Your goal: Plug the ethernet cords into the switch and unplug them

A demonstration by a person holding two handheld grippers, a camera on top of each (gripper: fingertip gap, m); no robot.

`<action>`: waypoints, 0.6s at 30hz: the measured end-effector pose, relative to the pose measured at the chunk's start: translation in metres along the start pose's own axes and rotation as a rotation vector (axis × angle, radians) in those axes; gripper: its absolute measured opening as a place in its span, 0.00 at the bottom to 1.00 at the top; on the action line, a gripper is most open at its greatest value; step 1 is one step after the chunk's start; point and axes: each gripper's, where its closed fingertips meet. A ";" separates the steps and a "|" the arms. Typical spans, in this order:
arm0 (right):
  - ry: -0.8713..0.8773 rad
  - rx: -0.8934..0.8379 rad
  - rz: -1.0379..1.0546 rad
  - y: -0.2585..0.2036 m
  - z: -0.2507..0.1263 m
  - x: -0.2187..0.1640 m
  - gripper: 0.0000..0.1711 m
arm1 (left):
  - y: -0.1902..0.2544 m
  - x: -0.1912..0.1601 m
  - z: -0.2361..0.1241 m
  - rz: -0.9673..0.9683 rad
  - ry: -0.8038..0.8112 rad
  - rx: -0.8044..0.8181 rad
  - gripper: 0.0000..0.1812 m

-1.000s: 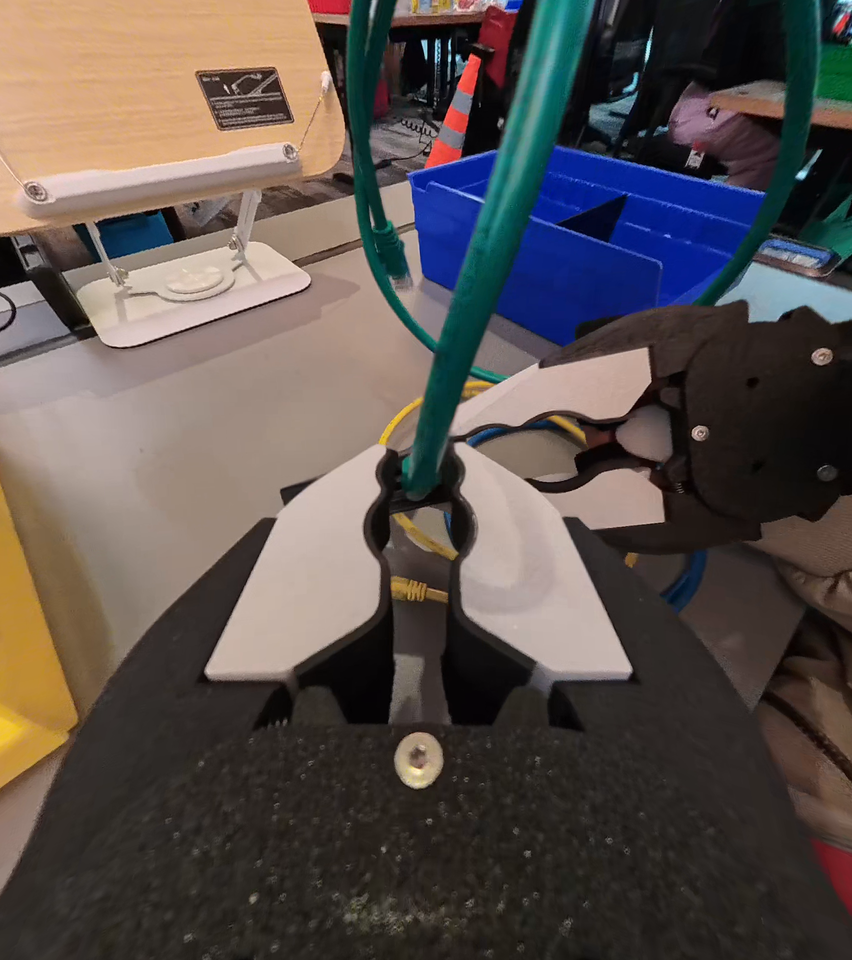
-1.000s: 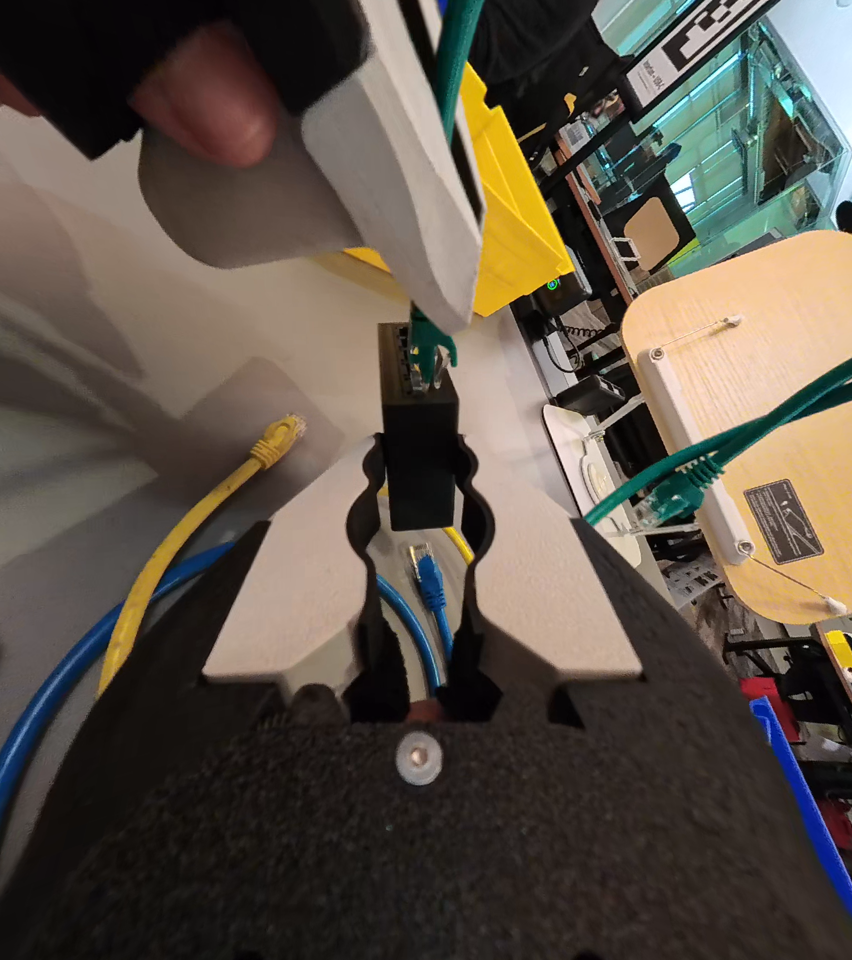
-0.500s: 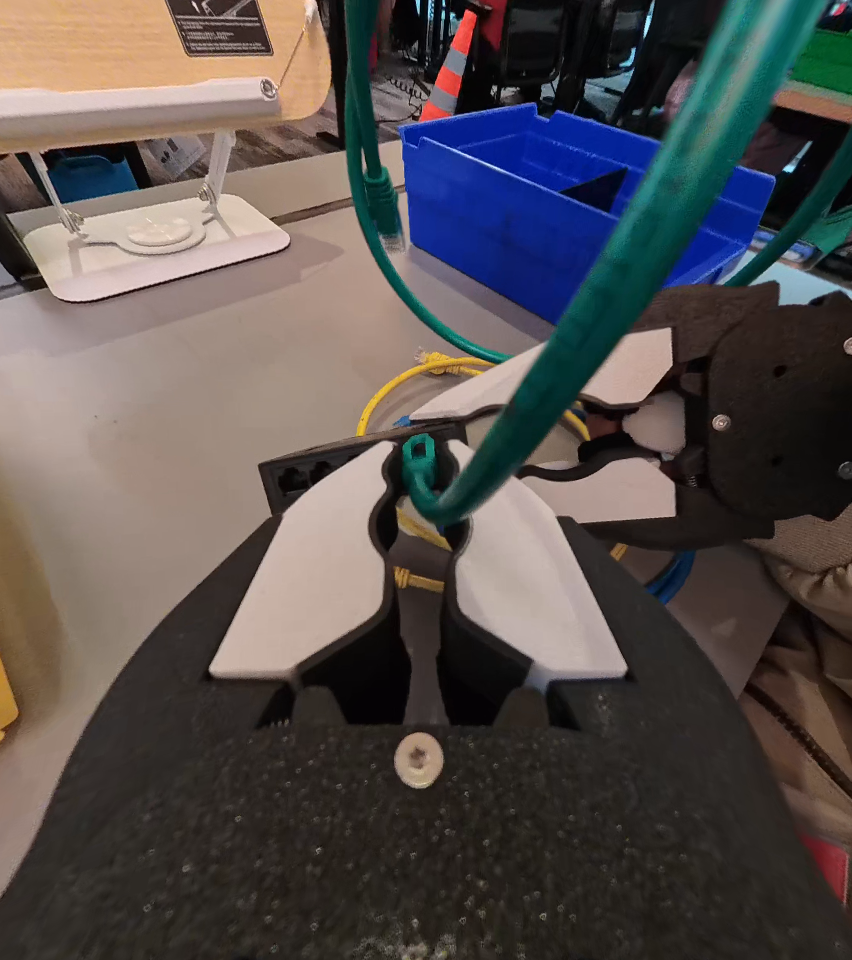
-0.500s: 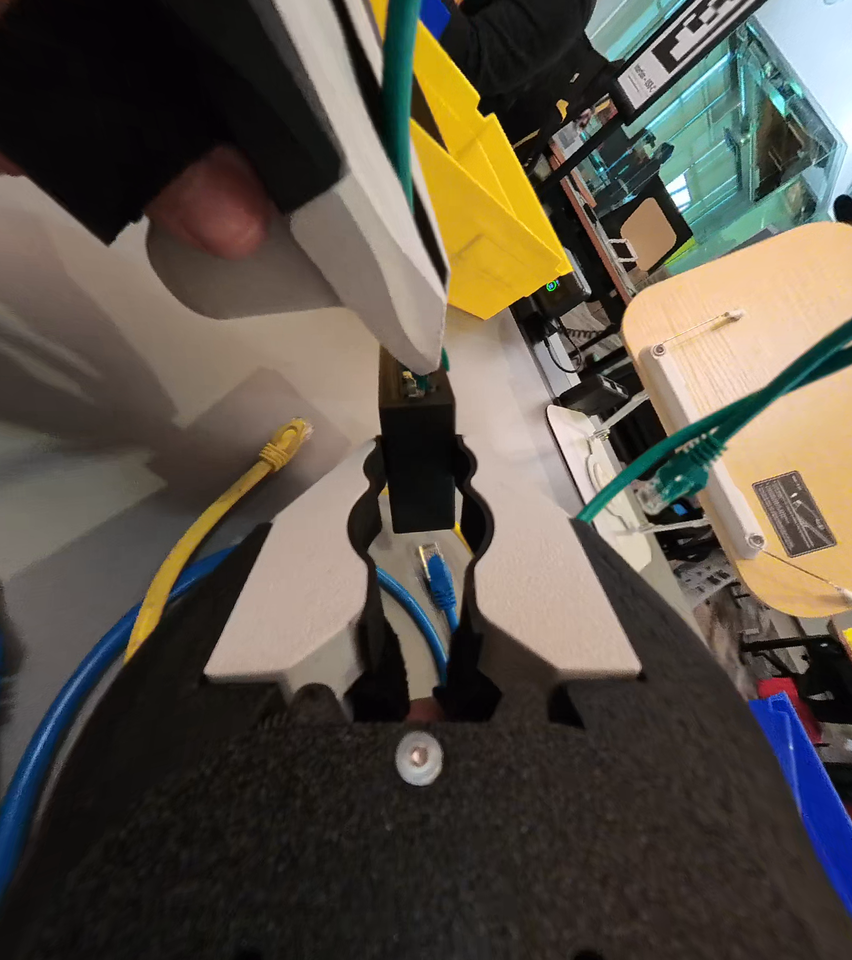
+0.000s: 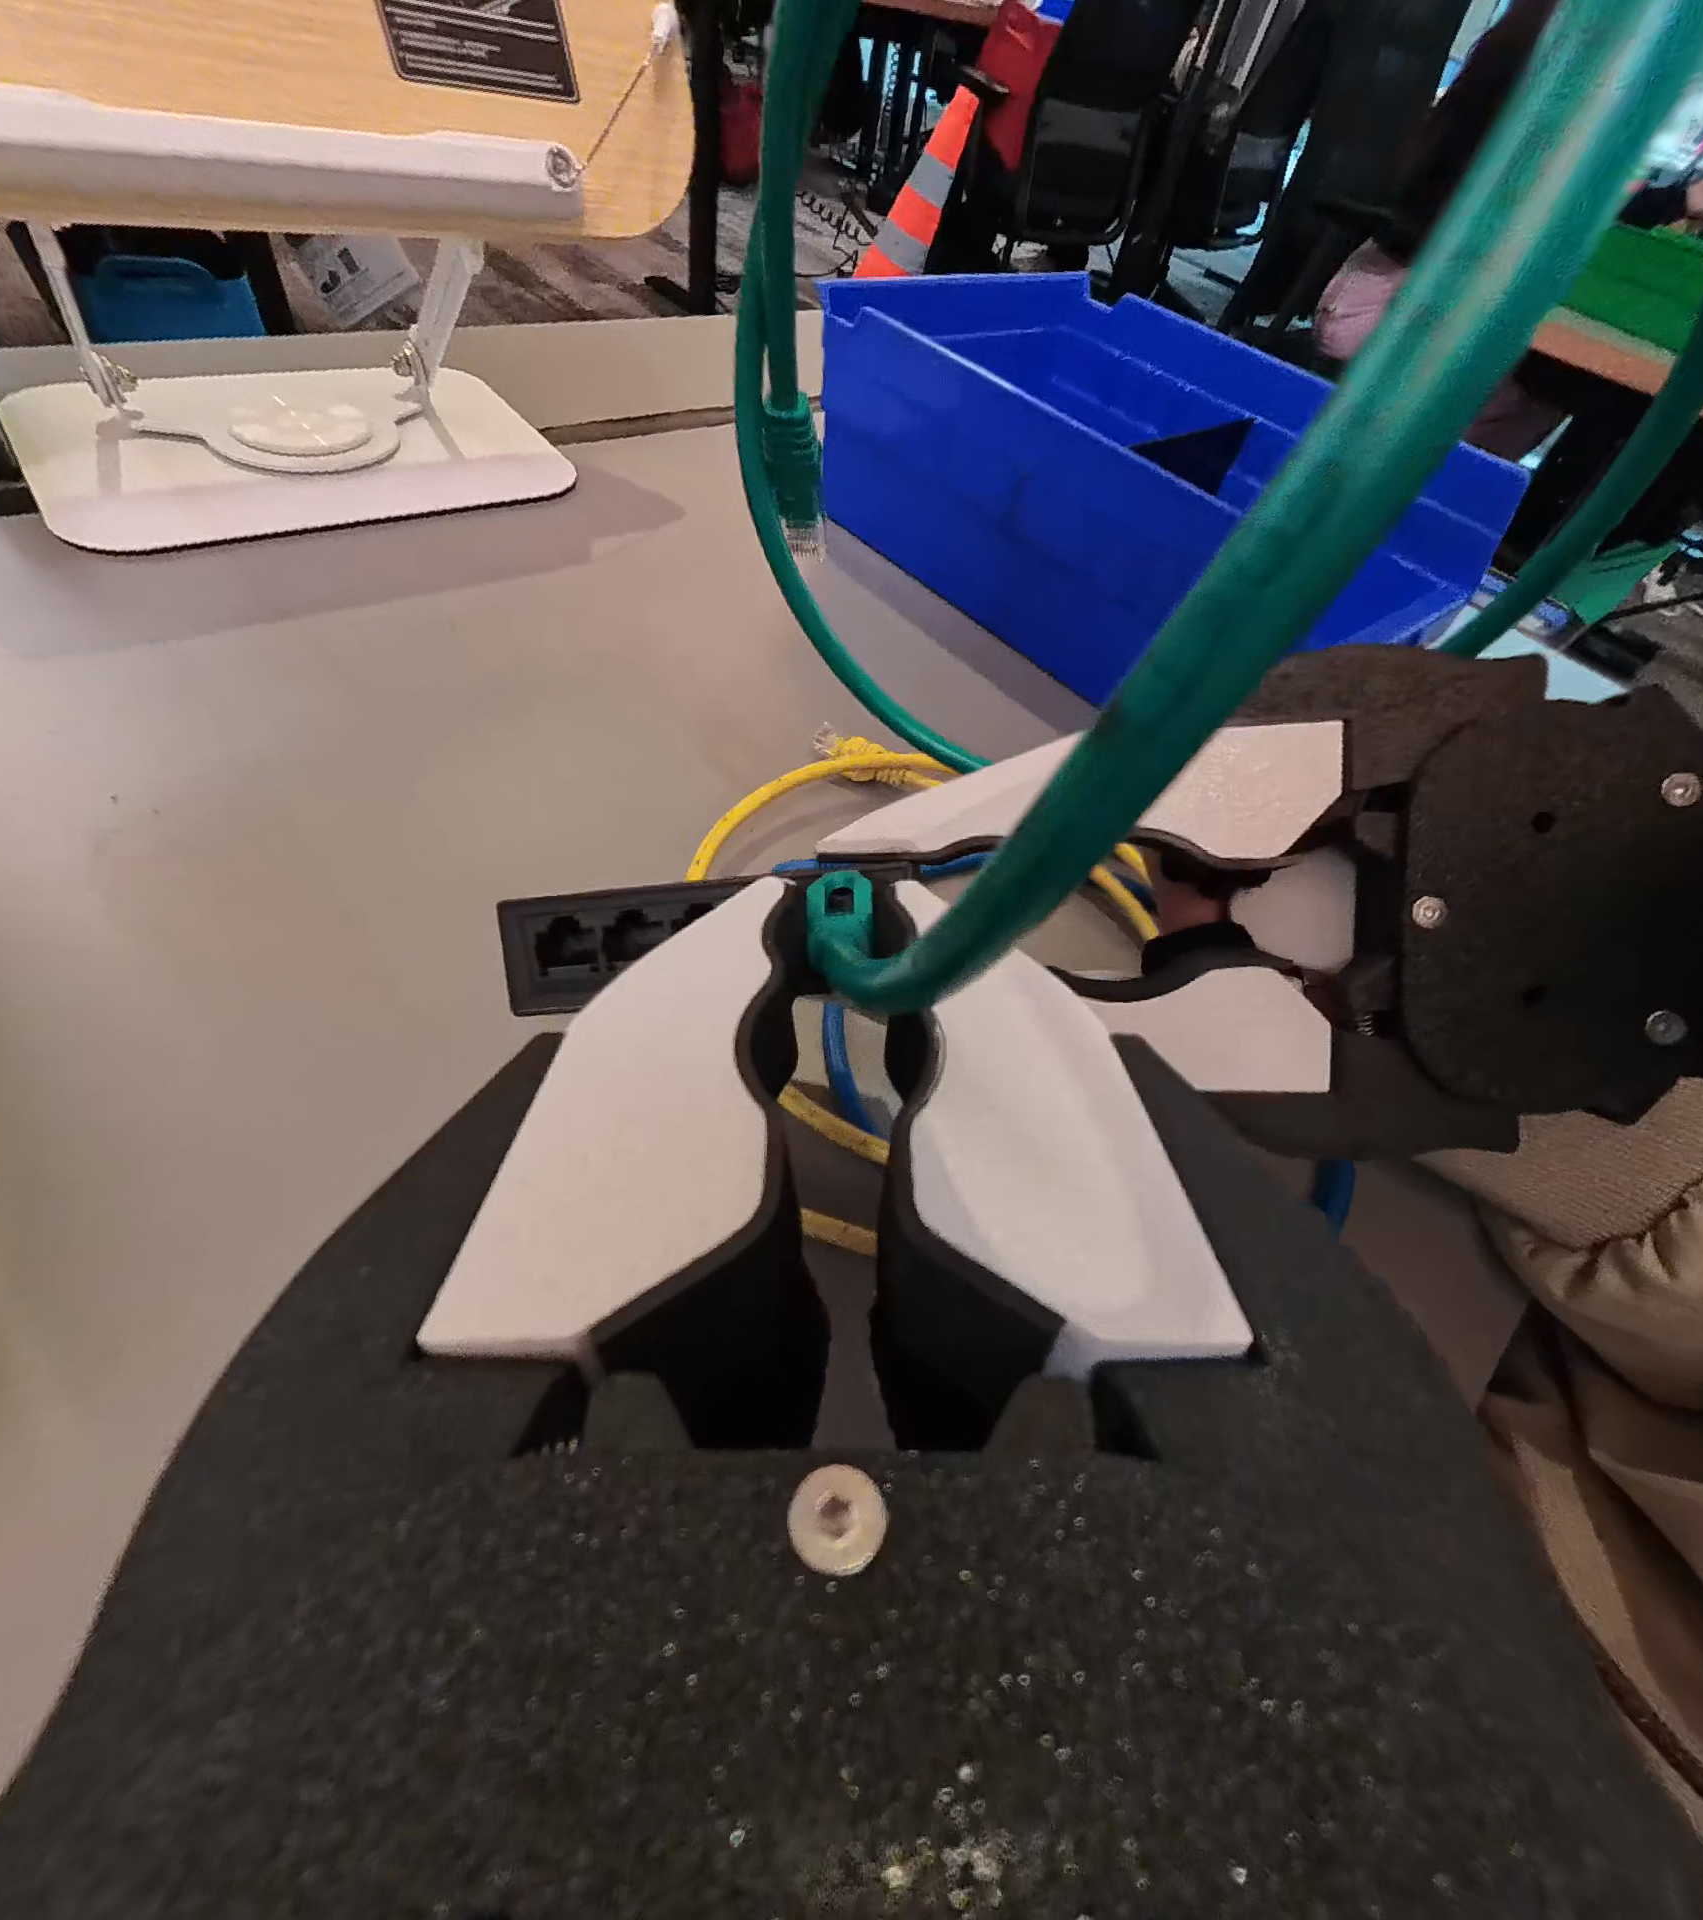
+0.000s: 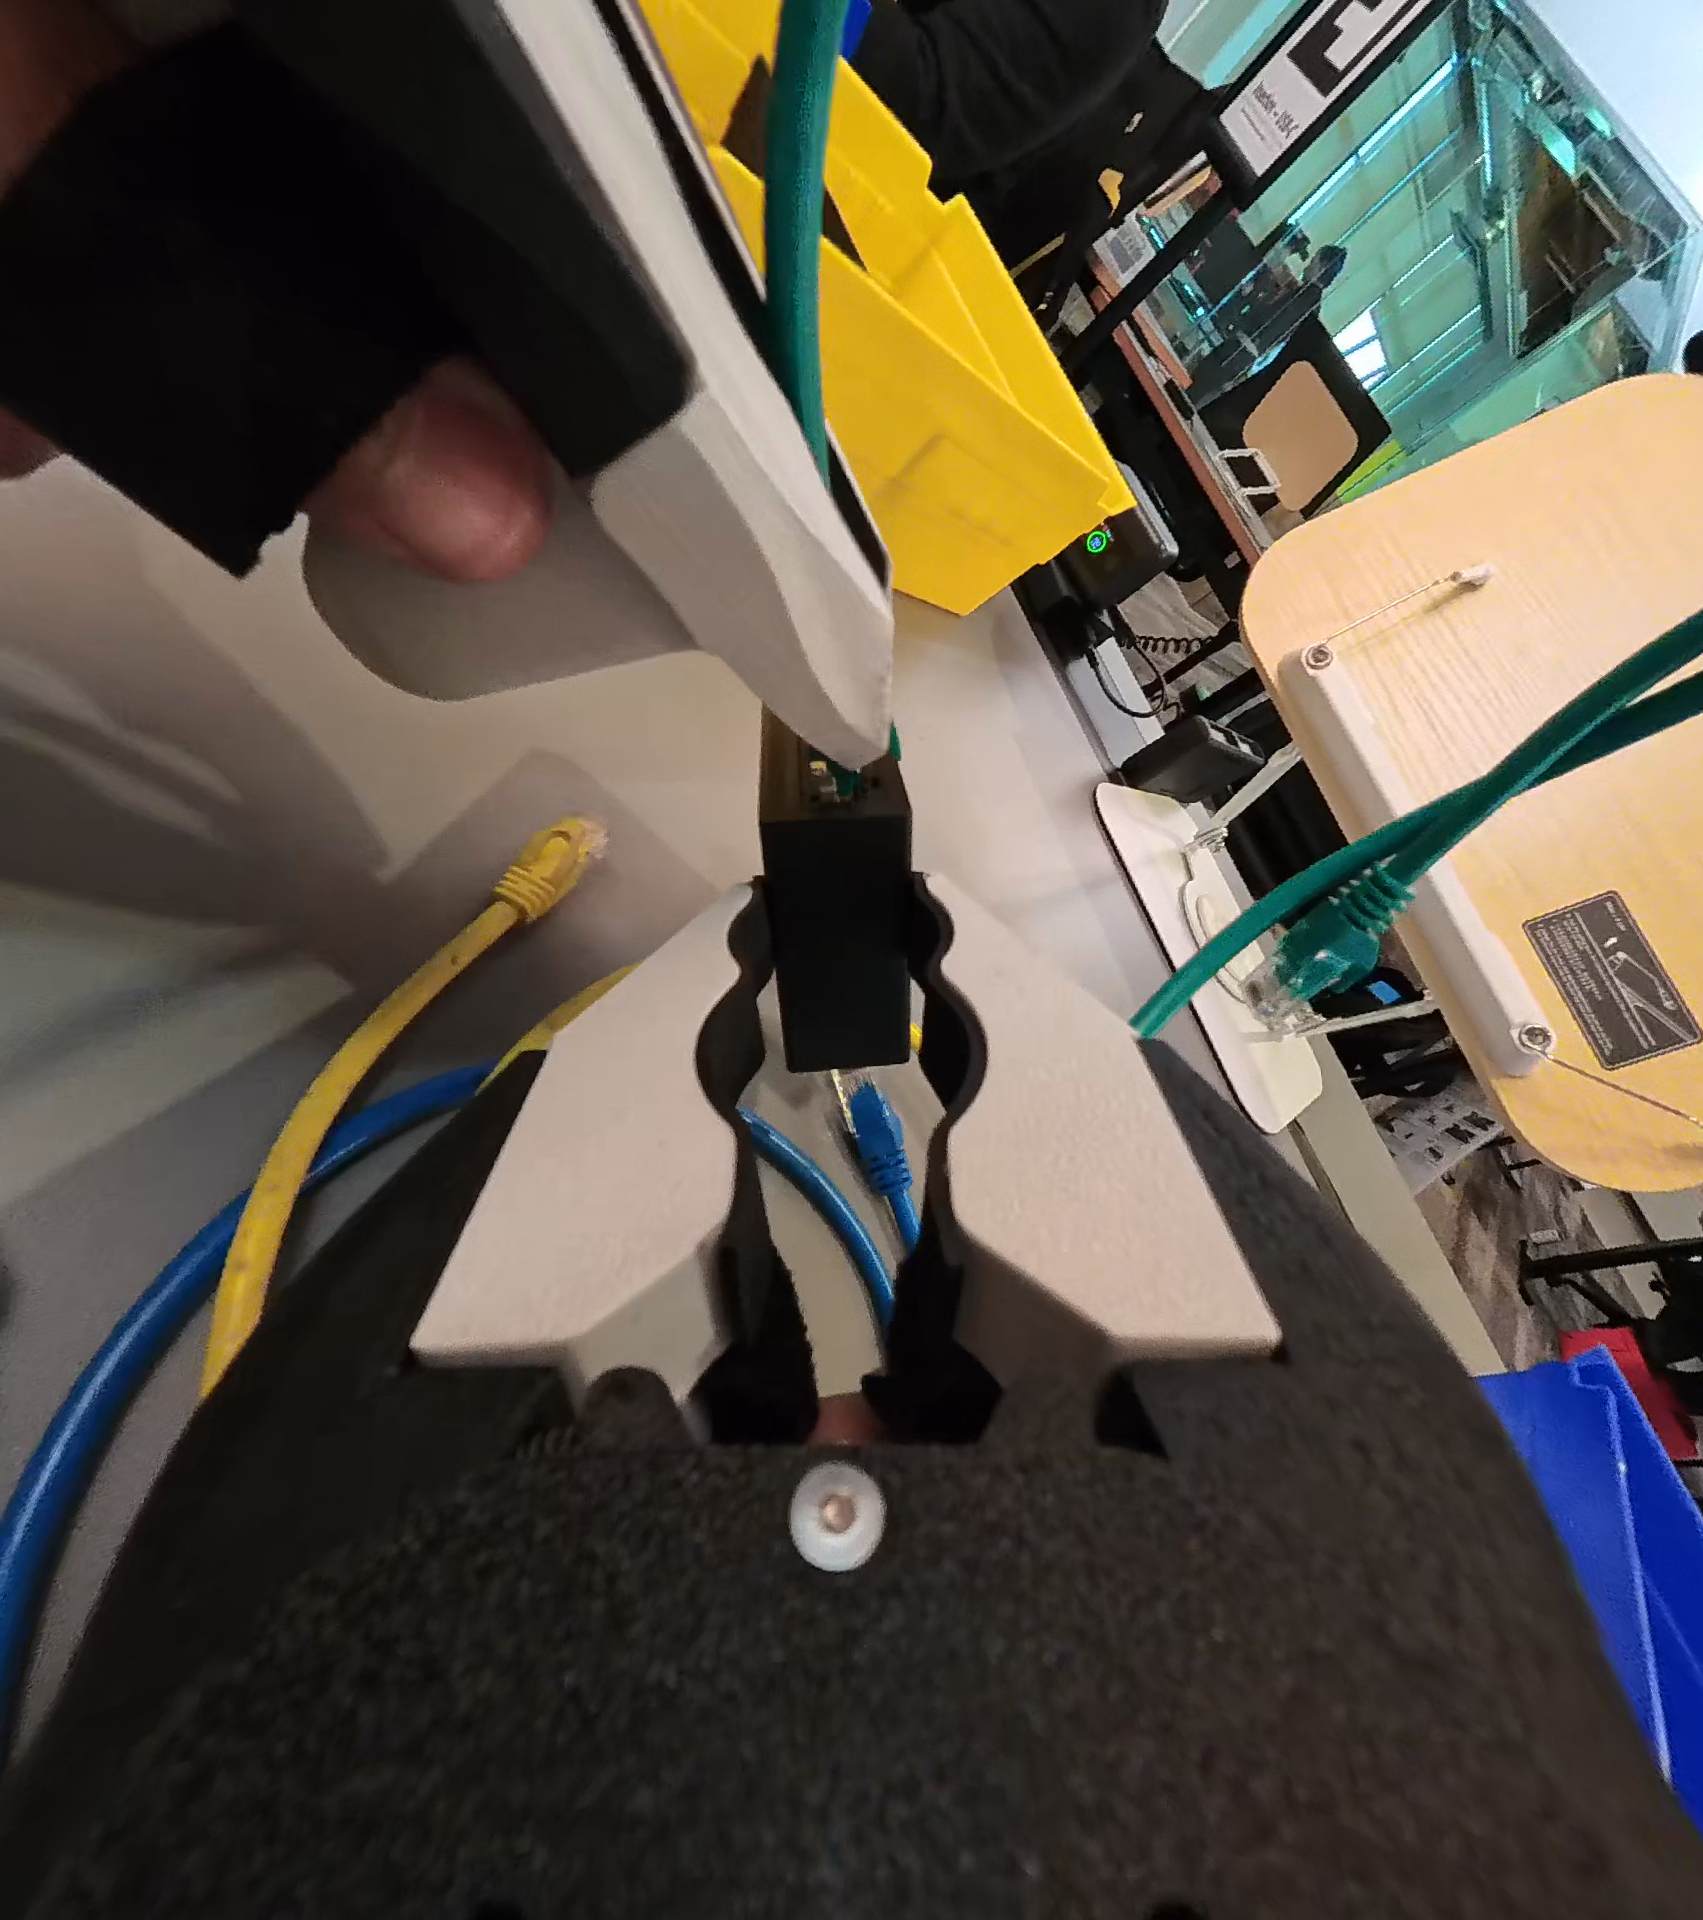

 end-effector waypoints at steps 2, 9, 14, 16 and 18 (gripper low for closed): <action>-0.012 0.019 0.054 -0.003 0.004 0.000 0.15 | -0.002 0.001 -0.001 0.017 0.005 0.029 0.07; -0.029 0.042 0.121 -0.011 0.010 0.005 0.15 | -0.001 0.002 -0.007 0.012 -0.014 0.021 0.07; -0.087 0.034 0.134 -0.012 0.016 -0.003 0.15 | 0.009 0.001 -0.006 0.014 -0.014 0.005 0.07; -0.094 0.014 0.116 -0.010 0.014 -0.003 0.16 | 0.010 0.001 -0.005 0.017 -0.011 0.002 0.07; -0.103 -0.019 0.075 -0.008 0.014 -0.005 0.16 | 0.010 0.000 -0.005 0.028 -0.011 0.010 0.07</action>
Point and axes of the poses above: each gripper's, where its closed fingertips meet, z out along the fingers, x out of its top, y = z × x across the jaws, and after that the axes turned 1 degree about -z, right-handed
